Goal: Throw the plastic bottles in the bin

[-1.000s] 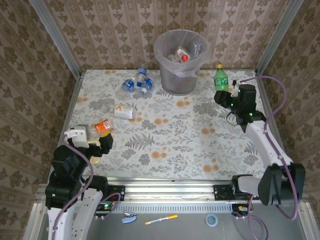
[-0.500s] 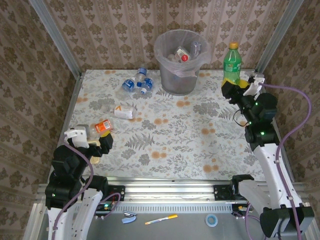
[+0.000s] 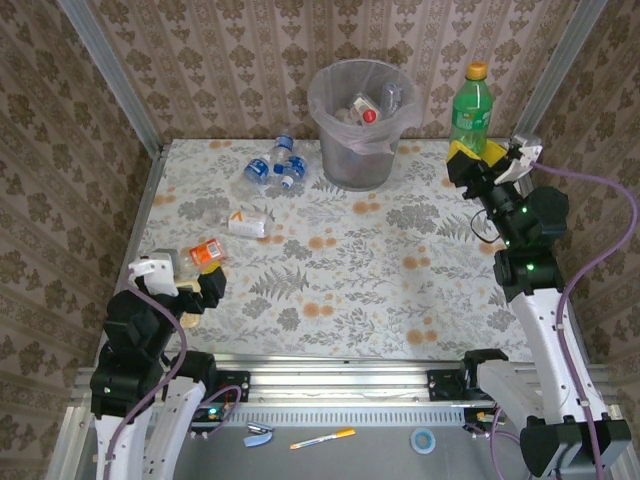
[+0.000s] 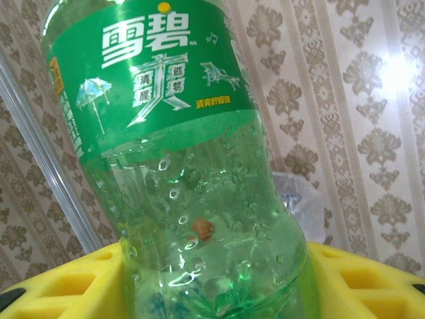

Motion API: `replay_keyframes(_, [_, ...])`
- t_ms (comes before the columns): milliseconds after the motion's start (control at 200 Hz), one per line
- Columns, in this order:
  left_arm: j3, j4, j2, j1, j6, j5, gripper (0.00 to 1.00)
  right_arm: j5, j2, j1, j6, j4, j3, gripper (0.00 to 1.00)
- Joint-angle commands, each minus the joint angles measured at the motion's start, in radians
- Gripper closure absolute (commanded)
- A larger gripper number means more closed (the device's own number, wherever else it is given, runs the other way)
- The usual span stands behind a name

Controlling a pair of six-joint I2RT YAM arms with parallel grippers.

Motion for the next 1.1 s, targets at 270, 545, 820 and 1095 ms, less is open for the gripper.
replay_keyframes(270, [-0.007, -0.001, -0.012, 0.009, 0.014, 0.002, 0.00, -0.027, 0.078, 0.015, 0.014, 0.093, 0.089, 0.80])
replay_keyframes(545, [-0.006, -0.002, -0.012, 0.010, 0.014, -0.003, 0.00, -0.040, 0.178, 0.026, 0.020, 0.153, 0.154, 0.81])
replay_keyframes(820, [-0.006, -0.003, -0.008, 0.010, 0.014, -0.009, 0.00, -0.059, 0.303, 0.037, 0.036, 0.236, 0.289, 0.80])
replay_keyframes(1095, [-0.006, -0.004, -0.006, 0.010, 0.014, -0.015, 0.00, -0.052, 0.398, 0.054, 0.056, 0.295, 0.380, 0.80])
